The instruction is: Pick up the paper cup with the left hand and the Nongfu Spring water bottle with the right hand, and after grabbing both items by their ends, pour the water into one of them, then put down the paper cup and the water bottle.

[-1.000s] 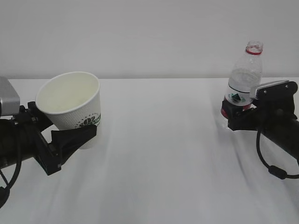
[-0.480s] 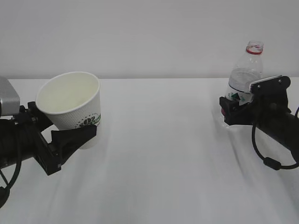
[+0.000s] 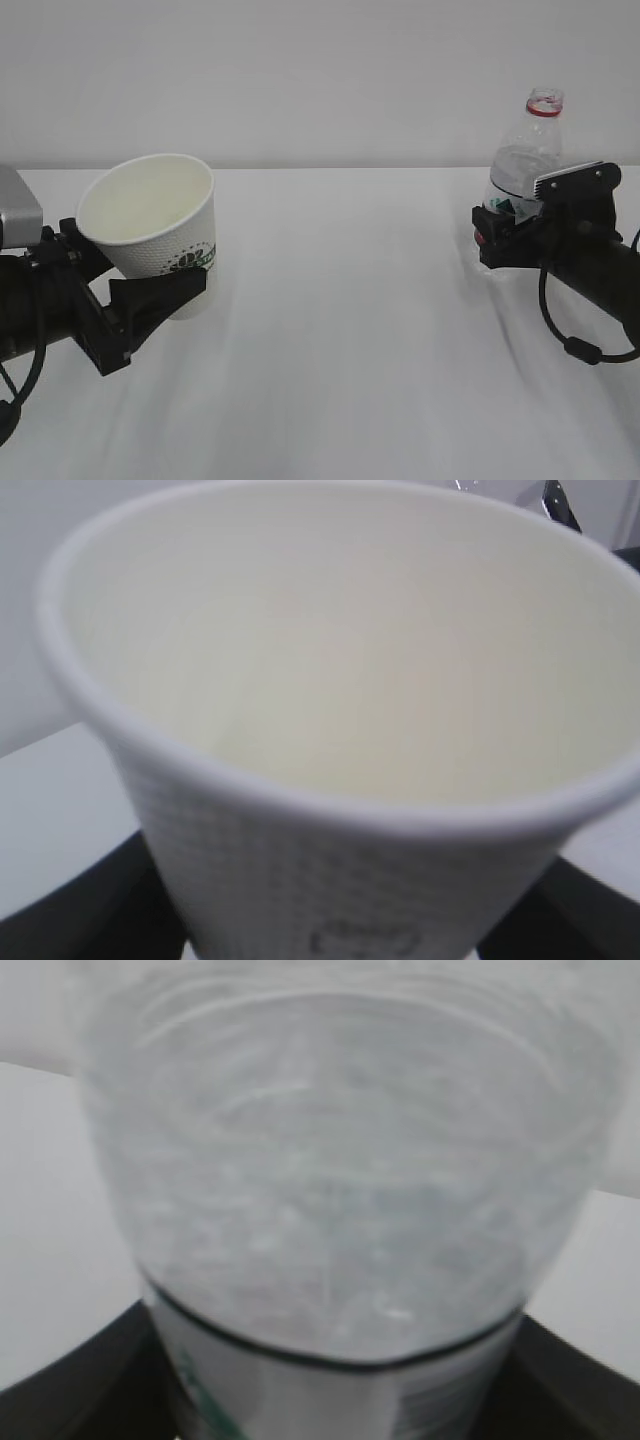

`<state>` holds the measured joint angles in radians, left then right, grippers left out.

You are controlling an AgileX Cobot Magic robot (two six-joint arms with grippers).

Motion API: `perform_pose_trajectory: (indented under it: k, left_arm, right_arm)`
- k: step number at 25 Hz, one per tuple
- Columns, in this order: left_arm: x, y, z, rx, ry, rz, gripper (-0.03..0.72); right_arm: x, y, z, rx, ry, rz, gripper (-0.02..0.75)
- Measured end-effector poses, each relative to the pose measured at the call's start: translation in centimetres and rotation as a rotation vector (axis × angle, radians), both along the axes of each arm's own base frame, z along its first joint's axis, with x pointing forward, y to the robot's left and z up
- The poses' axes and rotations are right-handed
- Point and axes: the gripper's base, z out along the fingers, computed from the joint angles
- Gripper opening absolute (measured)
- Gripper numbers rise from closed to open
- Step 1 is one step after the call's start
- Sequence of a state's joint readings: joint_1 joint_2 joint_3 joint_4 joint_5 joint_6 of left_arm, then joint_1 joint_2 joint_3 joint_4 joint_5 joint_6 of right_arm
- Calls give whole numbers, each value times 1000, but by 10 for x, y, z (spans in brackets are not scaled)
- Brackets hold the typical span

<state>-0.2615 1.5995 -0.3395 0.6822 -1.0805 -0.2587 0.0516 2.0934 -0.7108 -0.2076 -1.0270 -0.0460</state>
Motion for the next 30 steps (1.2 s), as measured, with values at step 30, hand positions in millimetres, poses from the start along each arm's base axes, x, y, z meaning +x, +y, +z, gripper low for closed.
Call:
perform_pose_trajectory:
  k: [30]
  left_arm:
    - [-7, -6, 2, -26, 5, -96, 547]
  right_arm:
    - [-13, 8, 49, -13, -67, 99, 537]
